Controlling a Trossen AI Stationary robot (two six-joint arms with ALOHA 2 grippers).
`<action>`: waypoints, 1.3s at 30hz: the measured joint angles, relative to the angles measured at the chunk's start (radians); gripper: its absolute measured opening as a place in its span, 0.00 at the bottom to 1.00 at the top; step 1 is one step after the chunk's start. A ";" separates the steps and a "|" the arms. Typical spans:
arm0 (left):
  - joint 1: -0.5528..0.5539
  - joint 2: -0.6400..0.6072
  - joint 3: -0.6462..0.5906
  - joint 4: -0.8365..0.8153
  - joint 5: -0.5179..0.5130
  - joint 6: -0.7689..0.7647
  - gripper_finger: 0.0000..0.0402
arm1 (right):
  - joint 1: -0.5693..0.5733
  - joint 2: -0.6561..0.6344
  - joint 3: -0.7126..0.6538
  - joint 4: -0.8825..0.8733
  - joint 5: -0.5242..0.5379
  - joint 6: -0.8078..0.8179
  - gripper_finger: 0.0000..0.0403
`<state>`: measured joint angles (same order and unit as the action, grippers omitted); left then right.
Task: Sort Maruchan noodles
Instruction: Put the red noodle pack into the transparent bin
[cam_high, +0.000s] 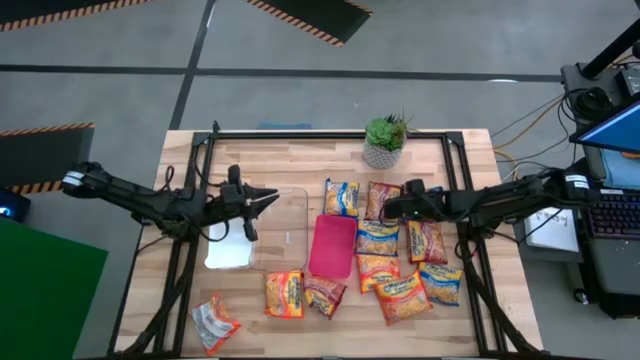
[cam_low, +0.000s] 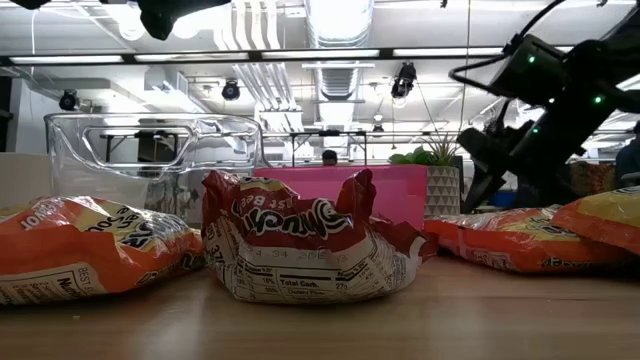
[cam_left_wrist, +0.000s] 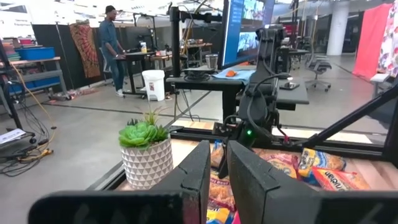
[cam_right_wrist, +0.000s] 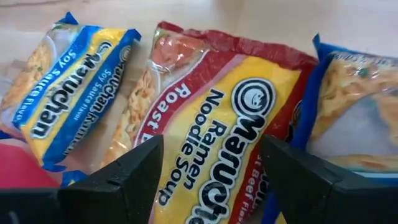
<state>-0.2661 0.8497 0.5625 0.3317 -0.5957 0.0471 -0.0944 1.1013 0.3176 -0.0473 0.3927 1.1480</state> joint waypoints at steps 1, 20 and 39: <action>0.000 0.000 0.000 0.004 0.000 0.000 0.09 | 0.000 0.018 0.001 0.013 0.000 0.000 0.62; 0.000 0.000 0.000 0.027 0.003 -0.006 0.09 | 0.000 0.158 0.082 0.039 -0.008 -0.039 0.18; 0.000 0.003 -0.002 0.038 0.004 -0.006 0.09 | 0.068 -0.146 0.145 0.037 -0.010 -0.330 0.03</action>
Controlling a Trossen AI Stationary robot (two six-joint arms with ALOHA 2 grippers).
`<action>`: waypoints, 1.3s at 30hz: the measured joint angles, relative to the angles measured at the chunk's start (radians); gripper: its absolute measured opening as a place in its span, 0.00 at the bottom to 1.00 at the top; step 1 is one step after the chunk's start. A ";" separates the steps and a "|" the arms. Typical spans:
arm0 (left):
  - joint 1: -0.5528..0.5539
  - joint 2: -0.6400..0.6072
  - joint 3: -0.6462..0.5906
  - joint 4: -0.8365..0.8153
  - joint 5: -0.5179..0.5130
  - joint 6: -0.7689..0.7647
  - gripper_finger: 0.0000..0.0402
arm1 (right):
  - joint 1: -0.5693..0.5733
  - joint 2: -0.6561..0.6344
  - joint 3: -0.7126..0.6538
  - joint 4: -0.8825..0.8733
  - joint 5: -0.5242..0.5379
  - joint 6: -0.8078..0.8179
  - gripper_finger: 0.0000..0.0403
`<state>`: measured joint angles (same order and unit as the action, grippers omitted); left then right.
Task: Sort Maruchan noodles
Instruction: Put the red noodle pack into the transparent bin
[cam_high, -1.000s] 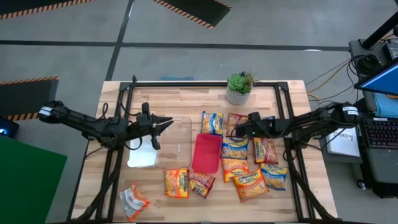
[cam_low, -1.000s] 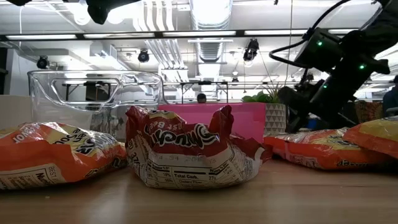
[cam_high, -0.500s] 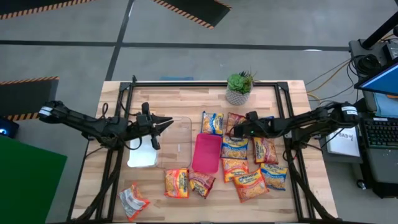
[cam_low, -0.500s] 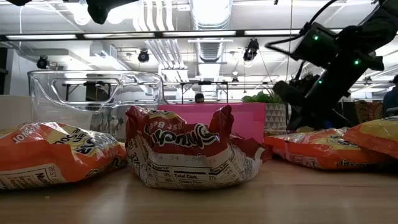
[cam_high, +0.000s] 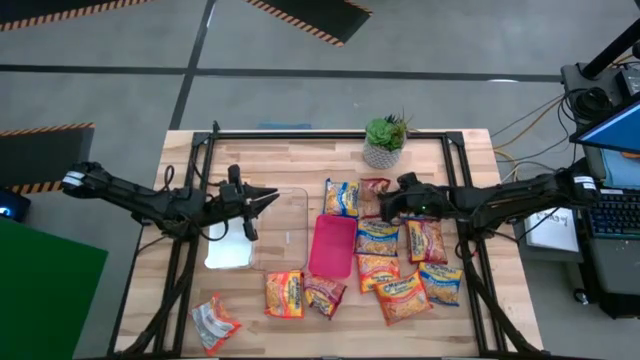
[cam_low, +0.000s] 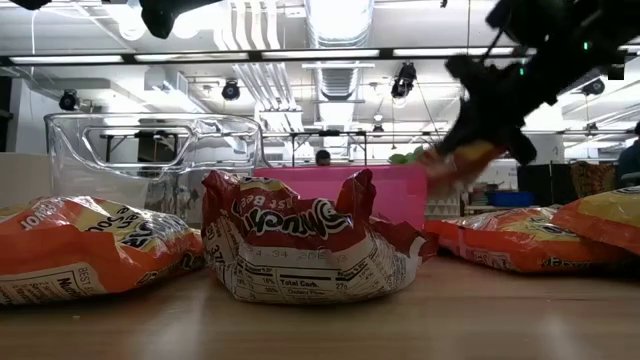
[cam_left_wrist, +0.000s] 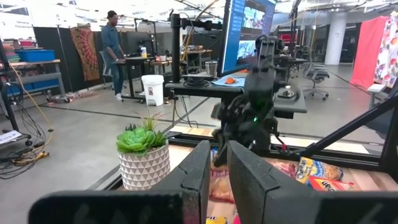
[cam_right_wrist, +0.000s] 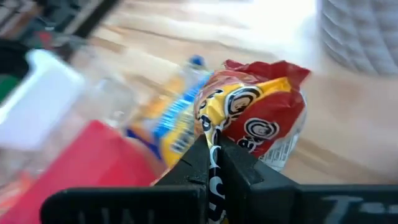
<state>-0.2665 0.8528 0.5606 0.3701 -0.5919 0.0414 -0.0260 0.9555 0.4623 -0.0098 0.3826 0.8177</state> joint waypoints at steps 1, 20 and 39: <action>0.000 0.000 0.000 0.001 0.000 0.000 0.09 | 0.013 -0.003 0.017 0.000 0.002 -0.027 0.03; -0.016 -0.015 0.000 0.019 0.000 0.001 0.09 | 0.159 0.375 0.612 -0.251 -0.074 -0.655 0.02; -0.183 -0.147 0.000 -0.020 0.002 0.091 0.09 | 0.148 0.773 1.162 -0.481 -0.078 -1.072 0.02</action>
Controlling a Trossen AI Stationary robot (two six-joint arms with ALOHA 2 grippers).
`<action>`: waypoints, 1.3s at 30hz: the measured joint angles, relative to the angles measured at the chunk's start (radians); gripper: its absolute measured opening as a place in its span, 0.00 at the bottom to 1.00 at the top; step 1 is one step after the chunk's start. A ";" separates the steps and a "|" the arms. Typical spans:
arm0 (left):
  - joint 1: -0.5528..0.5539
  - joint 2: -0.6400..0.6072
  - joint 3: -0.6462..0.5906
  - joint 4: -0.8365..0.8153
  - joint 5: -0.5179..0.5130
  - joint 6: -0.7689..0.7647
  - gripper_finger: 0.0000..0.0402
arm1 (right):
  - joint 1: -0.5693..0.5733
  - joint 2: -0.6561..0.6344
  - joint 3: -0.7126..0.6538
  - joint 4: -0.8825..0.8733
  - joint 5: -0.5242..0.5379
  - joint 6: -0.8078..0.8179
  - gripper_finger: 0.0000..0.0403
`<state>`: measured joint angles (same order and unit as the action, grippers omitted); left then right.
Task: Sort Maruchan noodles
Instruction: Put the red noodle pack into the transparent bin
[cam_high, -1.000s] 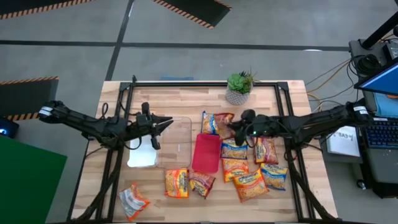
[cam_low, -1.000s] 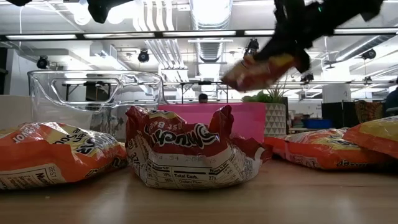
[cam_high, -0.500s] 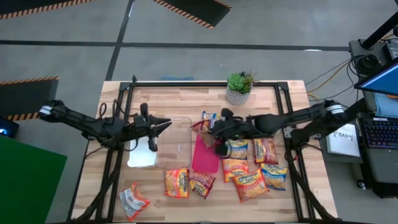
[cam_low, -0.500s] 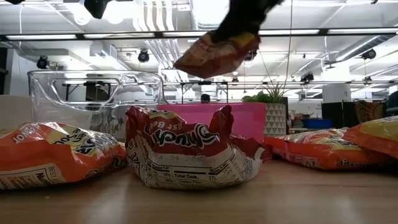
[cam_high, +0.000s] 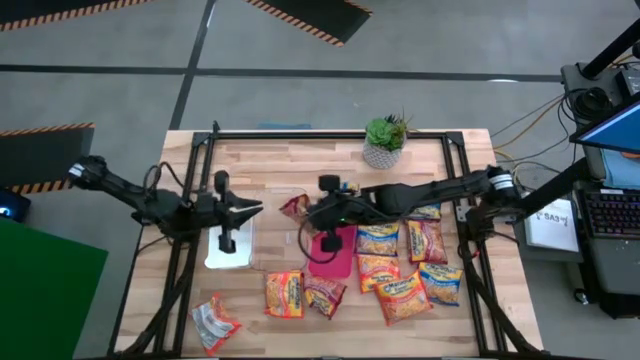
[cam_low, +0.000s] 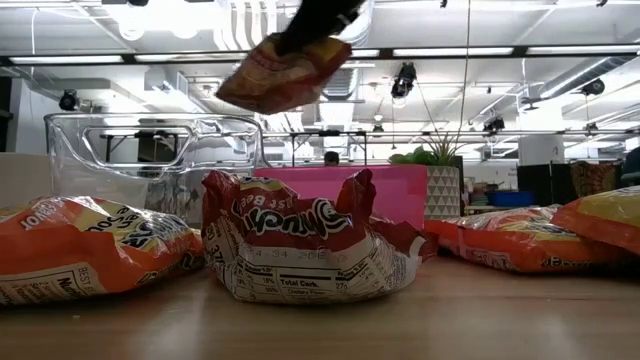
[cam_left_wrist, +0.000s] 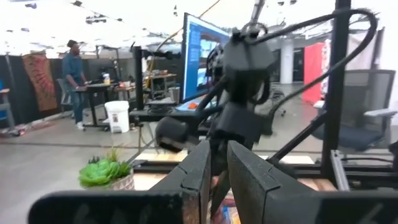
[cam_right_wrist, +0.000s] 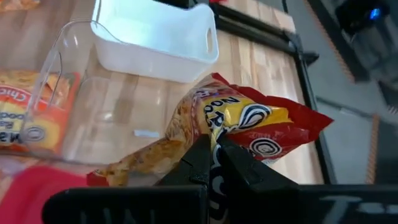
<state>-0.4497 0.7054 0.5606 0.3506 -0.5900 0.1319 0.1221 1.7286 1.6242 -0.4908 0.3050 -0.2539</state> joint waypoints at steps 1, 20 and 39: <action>-0.006 -0.008 0.000 0.000 0.000 0.007 0.09 | -0.006 0.018 0.015 0.002 0.000 -0.029 0.02; -0.056 -0.040 -0.006 -0.007 -0.002 0.016 0.09 | -0.064 0.372 0.312 0.024 0.009 -0.819 0.02; -0.056 -0.038 -0.006 -0.008 -0.002 0.016 0.09 | -0.106 0.556 0.452 -0.026 0.106 -0.944 0.03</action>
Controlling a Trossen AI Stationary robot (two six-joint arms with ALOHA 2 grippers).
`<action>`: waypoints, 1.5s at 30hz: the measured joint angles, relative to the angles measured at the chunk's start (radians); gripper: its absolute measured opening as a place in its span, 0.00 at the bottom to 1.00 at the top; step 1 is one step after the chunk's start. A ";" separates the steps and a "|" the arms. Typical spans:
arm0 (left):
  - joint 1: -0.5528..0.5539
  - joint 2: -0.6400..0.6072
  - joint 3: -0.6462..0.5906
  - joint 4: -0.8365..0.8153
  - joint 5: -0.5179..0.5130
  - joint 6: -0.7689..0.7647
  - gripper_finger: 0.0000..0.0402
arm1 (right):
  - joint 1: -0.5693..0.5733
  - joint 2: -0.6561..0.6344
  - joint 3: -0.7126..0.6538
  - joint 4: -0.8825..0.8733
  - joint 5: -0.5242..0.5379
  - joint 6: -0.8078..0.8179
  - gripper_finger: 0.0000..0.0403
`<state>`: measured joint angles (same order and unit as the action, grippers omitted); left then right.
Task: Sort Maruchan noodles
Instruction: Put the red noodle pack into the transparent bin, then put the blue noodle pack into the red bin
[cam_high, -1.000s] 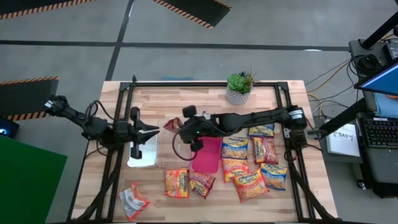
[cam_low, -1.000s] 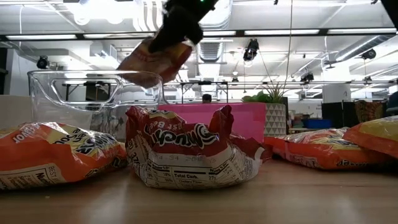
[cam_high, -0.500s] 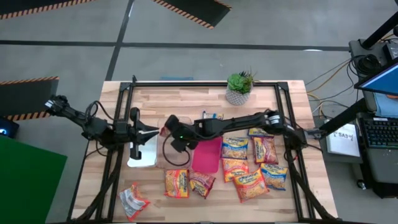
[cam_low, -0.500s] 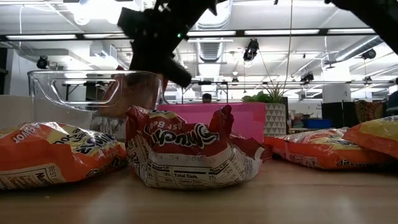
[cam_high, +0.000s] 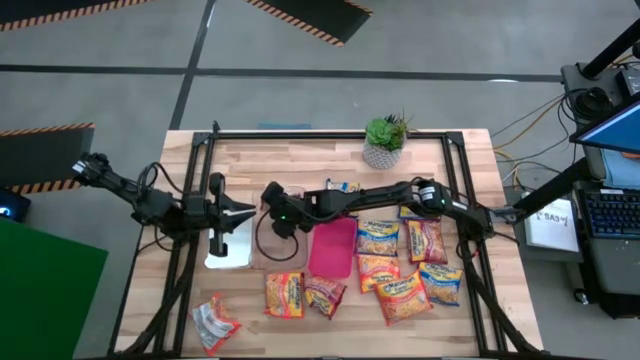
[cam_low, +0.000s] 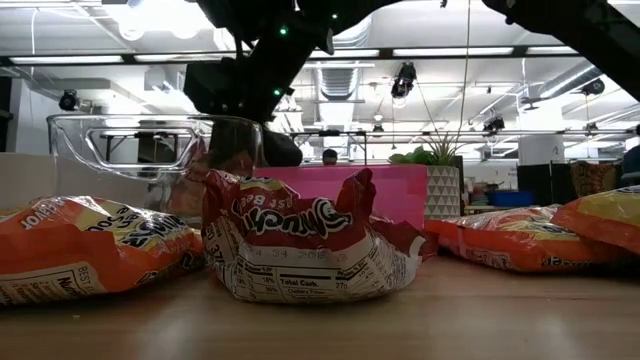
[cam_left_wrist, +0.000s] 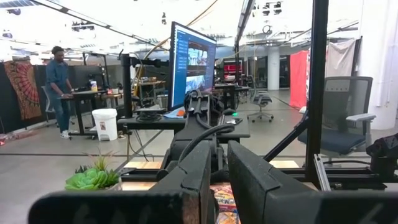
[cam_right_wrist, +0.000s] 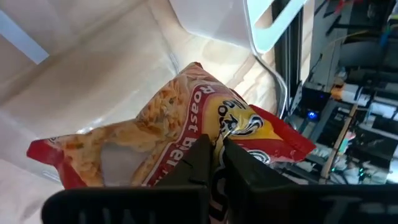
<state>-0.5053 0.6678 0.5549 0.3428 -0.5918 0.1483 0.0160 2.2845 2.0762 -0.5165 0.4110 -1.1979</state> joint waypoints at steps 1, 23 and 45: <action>0.000 0.000 0.000 0.000 0.000 0.000 0.09 | -0.002 0.000 0.000 0.000 -0.001 0.009 0.04; 0.000 0.024 -0.001 0.000 0.000 -0.009 0.09 | 0.018 -0.121 -0.005 -0.158 -0.019 0.233 0.18; 0.066 0.310 0.195 -0.374 -0.011 -0.276 0.09 | 0.224 -0.817 -0.814 0.006 -0.204 1.300 0.02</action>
<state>-0.4393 0.9774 0.7501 -0.0309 -0.6028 -0.1278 0.2398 1.4676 1.2623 -0.5106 0.2075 0.1021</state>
